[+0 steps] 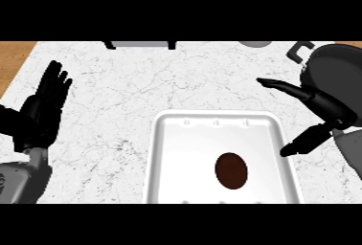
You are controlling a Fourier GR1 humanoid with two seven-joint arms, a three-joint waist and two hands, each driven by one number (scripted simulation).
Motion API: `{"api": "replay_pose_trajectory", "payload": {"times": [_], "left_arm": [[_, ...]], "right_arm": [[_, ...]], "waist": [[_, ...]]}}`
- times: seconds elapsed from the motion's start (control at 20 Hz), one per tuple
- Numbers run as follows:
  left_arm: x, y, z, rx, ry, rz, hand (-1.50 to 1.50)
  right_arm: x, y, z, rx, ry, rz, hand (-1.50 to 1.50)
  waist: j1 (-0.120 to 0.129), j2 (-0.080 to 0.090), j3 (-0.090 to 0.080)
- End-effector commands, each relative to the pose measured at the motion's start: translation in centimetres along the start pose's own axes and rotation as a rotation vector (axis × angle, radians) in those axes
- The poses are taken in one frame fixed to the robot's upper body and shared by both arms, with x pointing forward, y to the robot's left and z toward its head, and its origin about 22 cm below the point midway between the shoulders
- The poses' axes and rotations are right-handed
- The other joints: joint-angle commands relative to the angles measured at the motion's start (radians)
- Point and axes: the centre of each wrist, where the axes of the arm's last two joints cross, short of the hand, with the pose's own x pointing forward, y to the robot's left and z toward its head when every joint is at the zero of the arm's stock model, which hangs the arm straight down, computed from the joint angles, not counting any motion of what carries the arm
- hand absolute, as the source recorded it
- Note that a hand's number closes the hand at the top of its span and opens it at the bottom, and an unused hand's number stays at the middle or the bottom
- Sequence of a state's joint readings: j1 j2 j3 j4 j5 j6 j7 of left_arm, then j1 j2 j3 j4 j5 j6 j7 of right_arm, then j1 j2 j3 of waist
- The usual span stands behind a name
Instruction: Pick the cupcake from the tray and place it in the pot
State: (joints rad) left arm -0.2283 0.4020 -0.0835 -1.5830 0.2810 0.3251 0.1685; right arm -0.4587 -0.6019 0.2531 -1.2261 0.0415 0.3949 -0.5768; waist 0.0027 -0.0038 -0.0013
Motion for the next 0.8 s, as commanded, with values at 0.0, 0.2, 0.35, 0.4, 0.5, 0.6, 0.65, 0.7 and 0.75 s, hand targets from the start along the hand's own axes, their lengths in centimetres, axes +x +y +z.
{"api": "replay_pose_trajectory", "payload": {"times": [0.0, 0.2, 0.35, 0.4, 0.5, 0.6, 0.65, 0.7, 0.75], "left_arm": [[-0.8, -0.1, 0.8, -0.001, 0.004, 0.010, 0.00], [-1.4, 1.4, 1.8, 0.007, 0.014, 0.003, 0.00], [0.1, -0.3, 1.3, 0.008, -0.011, -0.017, 0.00], [-0.5, 1.0, 0.6, 0.006, 0.013, -0.009, 0.00], [-0.1, 0.1, 0.3, 0.009, 0.018, 0.010, 0.00], [-1.0, 2.1, 0.7, 0.007, -0.012, 0.006, 0.00], [0.4, 1.0, 1.1, 0.005, 0.007, 0.009, 0.00], [0.1, 0.0, 0.2, 0.007, 0.003, -0.001, 0.00], [-0.5, 2.3, -0.5, 0.025, -0.004, -0.007, 0.00]], "right_arm": [[3.1, -0.5, -1.8, 0.246, 0.096, 0.124, -1.50], [5.2, 2.9, -3.0, 0.379, 0.163, 0.235, -1.50], [6.7, 4.2, -3.9, 0.482, 0.235, 0.299, -1.50], [8.0, 4.8, -5.1, 0.484, 0.222, 0.311, -1.50], [9.0, 6.6, -4.6, 0.523, 0.258, 0.311, -1.50], [9.0, 8.0, -5.5, 0.517, 0.273, 0.288, -1.50], [9.2, 7.5, -4.2, 0.504, 0.282, 0.294, -1.50], [10.6, 8.7, -3.7, 0.502, 0.266, 0.271, -1.50], [9.4, 10.3, -4.6, 0.502, 0.271, 0.267, -1.50]], "waist": [[-0.004, -0.006, -0.002], [-0.005, -0.007, -0.001], [-0.007, -0.005, 0.000], [-0.008, -0.001, 0.000], [-0.014, -0.002, 0.000], [-0.003, 0.002, 0.000], [-0.004, 0.001, 0.001], [-0.011, 0.001, 0.001], [-0.006, 0.003, 0.001]]}}
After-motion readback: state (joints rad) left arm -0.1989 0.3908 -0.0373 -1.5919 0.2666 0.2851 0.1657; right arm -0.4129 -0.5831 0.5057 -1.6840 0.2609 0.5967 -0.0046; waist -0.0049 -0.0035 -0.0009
